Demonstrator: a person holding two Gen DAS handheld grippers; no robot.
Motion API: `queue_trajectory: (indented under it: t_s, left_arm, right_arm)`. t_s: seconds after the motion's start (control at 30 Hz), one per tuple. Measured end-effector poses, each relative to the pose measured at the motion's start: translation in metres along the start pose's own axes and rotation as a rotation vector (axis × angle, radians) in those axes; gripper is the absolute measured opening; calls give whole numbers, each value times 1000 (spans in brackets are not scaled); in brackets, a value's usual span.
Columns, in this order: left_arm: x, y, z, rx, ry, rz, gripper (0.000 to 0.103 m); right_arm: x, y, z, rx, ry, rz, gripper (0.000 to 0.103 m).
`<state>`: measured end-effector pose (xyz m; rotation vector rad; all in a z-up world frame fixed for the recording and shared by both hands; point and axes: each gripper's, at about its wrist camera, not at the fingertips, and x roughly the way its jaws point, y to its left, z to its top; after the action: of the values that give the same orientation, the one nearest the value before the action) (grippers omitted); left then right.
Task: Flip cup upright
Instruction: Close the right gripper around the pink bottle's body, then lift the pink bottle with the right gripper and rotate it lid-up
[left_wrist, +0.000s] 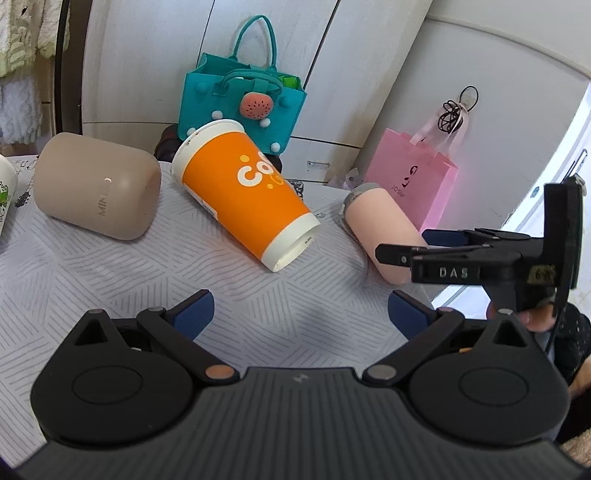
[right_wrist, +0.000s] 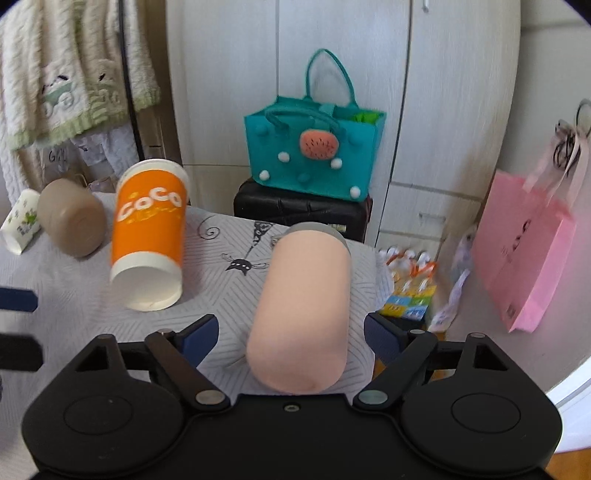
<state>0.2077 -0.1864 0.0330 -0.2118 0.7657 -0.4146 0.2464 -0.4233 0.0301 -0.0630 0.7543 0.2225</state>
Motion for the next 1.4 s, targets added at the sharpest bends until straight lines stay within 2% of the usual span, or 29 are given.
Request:
queue_trajectory:
  t_s: [0.2, 0.23, 0.27, 0.33, 0.57, 0.67, 0.87, 1.03, 1.4]
  left_arm:
    - [4, 3, 0, -4, 17, 8, 101]
    - [4, 4, 0, -5, 18, 10, 101]
    - [4, 4, 0, -4, 19, 11, 101]
    - [4, 5, -1, -3, 20, 13, 101]
    - [-1, 11, -9, -24, 24, 10, 101]
    - [-6, 11, -14, -23, 26, 9, 101]
    - [-25, 7, -21, 0, 17, 2, 101]
    - [-41, 11, -31, -8, 8, -23, 101]
    - [-78, 28, -42, -24, -19, -15, 101]
  right_arm:
    - [21, -9, 2, 62, 43, 70, 88]
    - [25, -10, 2, 71, 51, 77, 84]
    - [28, -12, 3, 86, 56, 71, 73]
    - [32, -15, 1, 109, 65, 55, 68]
    - [10, -10, -8, 152, 36, 77, 67]
    - [2, 0, -17, 157, 49, 110, 67]
    - [-24, 21, -31, 167, 49, 119, 67]
    - [-43, 35, -49, 191, 93, 134, 67]
    - [-71, 71, -68, 261, 119, 311, 67]
